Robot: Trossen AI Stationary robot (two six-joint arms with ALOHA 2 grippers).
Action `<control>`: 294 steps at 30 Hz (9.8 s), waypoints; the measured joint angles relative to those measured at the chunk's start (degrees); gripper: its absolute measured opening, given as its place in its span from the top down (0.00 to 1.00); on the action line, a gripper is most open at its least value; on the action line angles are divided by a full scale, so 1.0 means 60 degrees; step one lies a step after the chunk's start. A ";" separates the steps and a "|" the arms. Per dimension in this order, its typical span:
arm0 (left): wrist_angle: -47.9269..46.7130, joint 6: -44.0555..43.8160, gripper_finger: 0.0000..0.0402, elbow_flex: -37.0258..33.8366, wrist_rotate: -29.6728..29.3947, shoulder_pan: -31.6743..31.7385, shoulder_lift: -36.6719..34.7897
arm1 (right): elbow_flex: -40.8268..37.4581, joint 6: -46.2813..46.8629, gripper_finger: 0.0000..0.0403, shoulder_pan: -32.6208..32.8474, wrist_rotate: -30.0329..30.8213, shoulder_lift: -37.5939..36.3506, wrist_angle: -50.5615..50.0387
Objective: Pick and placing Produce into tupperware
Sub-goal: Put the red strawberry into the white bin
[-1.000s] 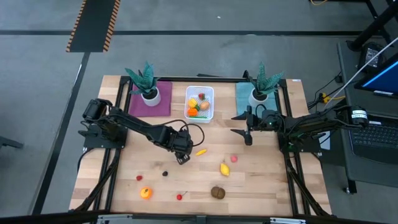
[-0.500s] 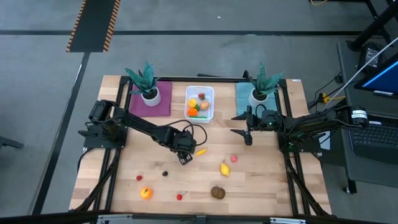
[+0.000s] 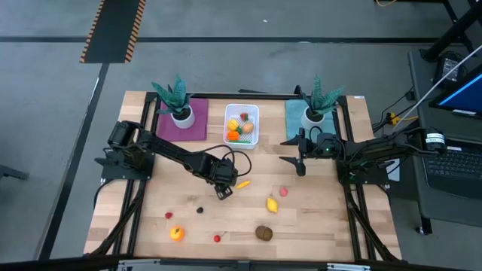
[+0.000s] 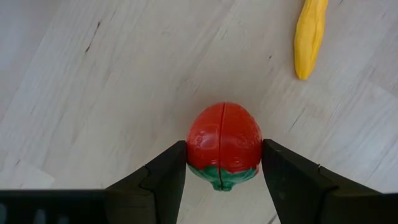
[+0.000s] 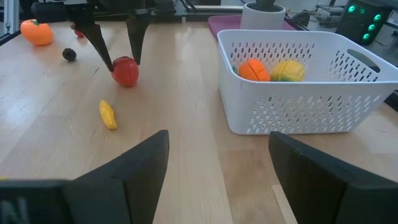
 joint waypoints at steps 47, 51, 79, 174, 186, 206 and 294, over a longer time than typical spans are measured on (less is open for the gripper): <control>0.0360 0.0176 0.31 0.0004 -0.0002 -0.0004 0.0032 | 0.0000 0.0002 0.31 0.0003 0.0000 -0.0003 -0.0007; 0.0330 0.0177 0.31 -0.0125 -0.0041 -0.0007 0.0032 | 0.0000 0.0004 0.31 0.0001 0.0000 -0.0003 -0.0007; 0.0752 0.0251 0.35 -0.0201 -0.0499 0.0080 0.0531 | -0.0004 0.0060 0.31 0.0004 0.0000 -0.0001 -0.0002; 1.0250 0.4841 0.55 -0.6538 -0.0424 0.0867 -0.5261 | 0.0000 0.0310 0.31 0.0007 -0.0004 -0.0003 0.0130; 1.4666 0.6347 0.55 -0.7746 0.0547 0.1065 -0.5254 | 0.0000 0.0512 0.31 0.0007 -0.0007 -0.0003 0.0370; 1.4757 0.5458 0.57 -0.7703 -0.1326 0.2722 -0.4820 | 0.0000 0.0512 0.31 0.0007 -0.0004 -0.0003 0.0359; 0.6315 0.6528 0.56 -0.0386 -0.0802 0.6470 0.0388 | 0.0000 0.0250 0.31 0.0000 0.0000 -0.0003 0.0078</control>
